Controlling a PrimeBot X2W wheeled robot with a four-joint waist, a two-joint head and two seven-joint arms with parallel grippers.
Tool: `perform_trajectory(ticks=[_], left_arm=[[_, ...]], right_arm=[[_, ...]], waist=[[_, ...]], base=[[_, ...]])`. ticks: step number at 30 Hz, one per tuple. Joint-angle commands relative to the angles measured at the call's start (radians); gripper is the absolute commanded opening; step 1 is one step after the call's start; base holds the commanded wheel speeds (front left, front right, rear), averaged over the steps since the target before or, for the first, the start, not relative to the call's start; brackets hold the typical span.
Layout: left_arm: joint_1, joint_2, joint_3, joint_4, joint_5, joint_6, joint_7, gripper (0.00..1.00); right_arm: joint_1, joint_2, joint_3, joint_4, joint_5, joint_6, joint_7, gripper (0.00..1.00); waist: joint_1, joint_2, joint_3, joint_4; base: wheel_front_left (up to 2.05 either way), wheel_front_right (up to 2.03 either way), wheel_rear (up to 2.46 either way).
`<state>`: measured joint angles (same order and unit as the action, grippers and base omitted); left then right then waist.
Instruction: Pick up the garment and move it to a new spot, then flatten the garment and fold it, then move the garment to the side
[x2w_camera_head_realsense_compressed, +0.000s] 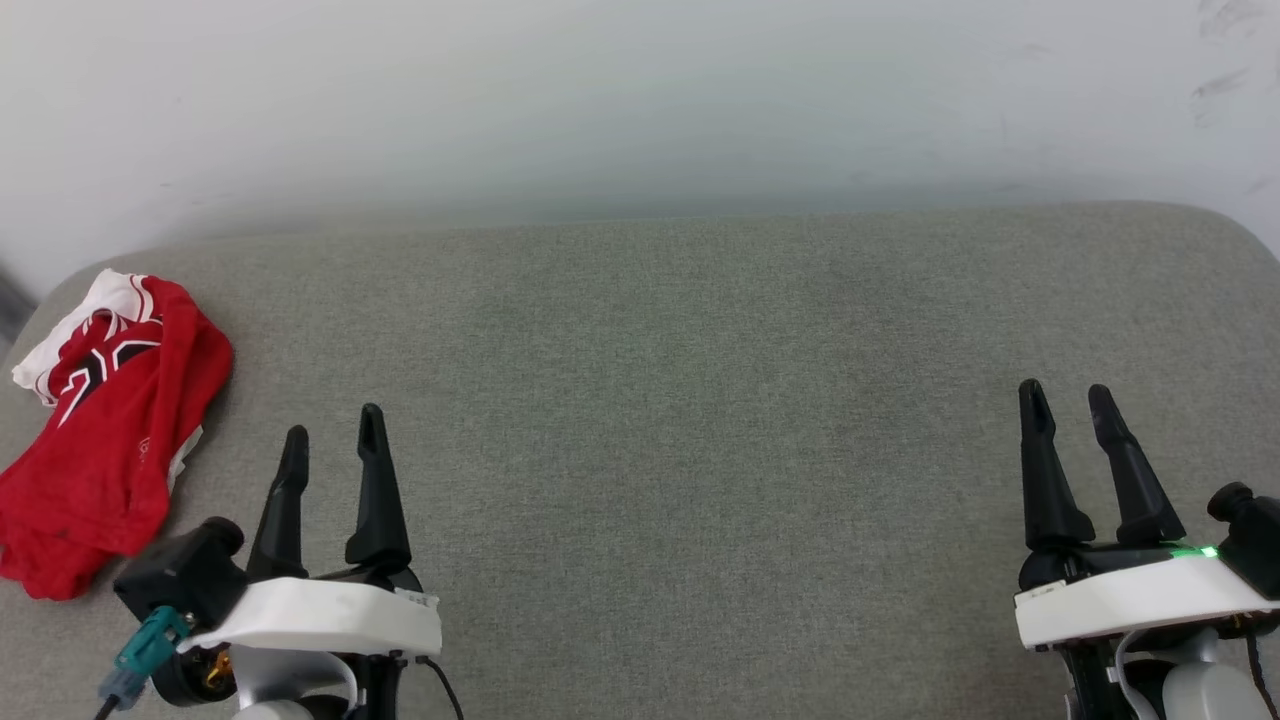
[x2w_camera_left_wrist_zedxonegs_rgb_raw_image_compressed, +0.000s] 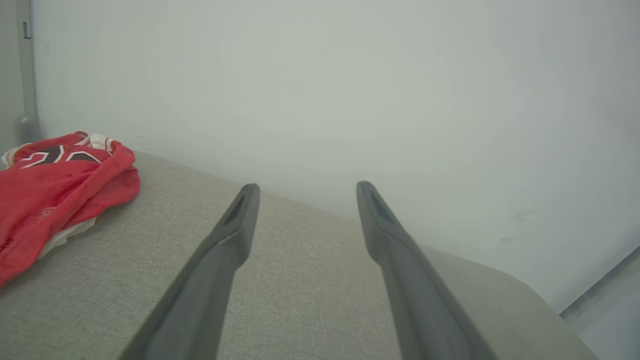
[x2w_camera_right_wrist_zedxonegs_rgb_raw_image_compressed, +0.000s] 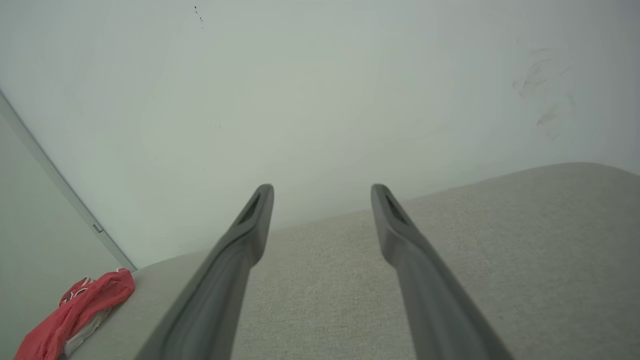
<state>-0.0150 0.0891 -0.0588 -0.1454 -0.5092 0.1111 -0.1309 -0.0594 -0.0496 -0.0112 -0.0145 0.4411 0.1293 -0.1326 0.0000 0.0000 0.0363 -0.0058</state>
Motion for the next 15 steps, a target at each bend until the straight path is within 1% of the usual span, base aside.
perform_trajectory(ticks=[1, 7, 9, 10, 15], left_arm=[[0.005, 0.024, -0.031, -0.011, 0.032, 0.019, -0.013, 1.0], [0.018, 0.06, -0.1, 0.007, 0.086, 0.054, -0.028, 1.0], [0.022, 0.069, -0.118, 0.022, 0.105, 0.069, -0.034, 1.0], [0.022, 0.069, -0.118, 0.022, 0.105, 0.069, -0.034, 1.0], [0.021, 0.089, -0.153, 0.046, 0.162, 0.117, -0.046, 1.0]], right_arm=[[-0.004, -0.001, 0.008, -0.016, -0.052, 0.002, -0.011, 1.0], [0.007, -0.001, 0.019, 0.0, -0.143, 0.002, -0.028, 1.0], [0.012, -0.001, 0.024, 0.01, -0.156, 0.002, -0.032, 1.0], [0.012, -0.001, 0.024, 0.01, -0.156, 0.002, -0.032, 1.0], [0.017, -0.001, 0.027, 0.028, -0.212, 0.002, -0.045, 1.0]], waist=[[0.0, 0.0, -0.001, 0.0], [0.0, 0.0, -0.004, -0.001], [0.0, 0.0, -0.005, -0.001], [0.0, 0.0, -0.005, -0.001], [0.0, 0.0, -0.003, -0.002]], base=[[0.0, 0.0, 0.0], [0.0, 0.0, 0.0], [0.0, 0.0, 0.0], [0.0, 0.0, 0.0], [0.0, 0.0, 0.0]])
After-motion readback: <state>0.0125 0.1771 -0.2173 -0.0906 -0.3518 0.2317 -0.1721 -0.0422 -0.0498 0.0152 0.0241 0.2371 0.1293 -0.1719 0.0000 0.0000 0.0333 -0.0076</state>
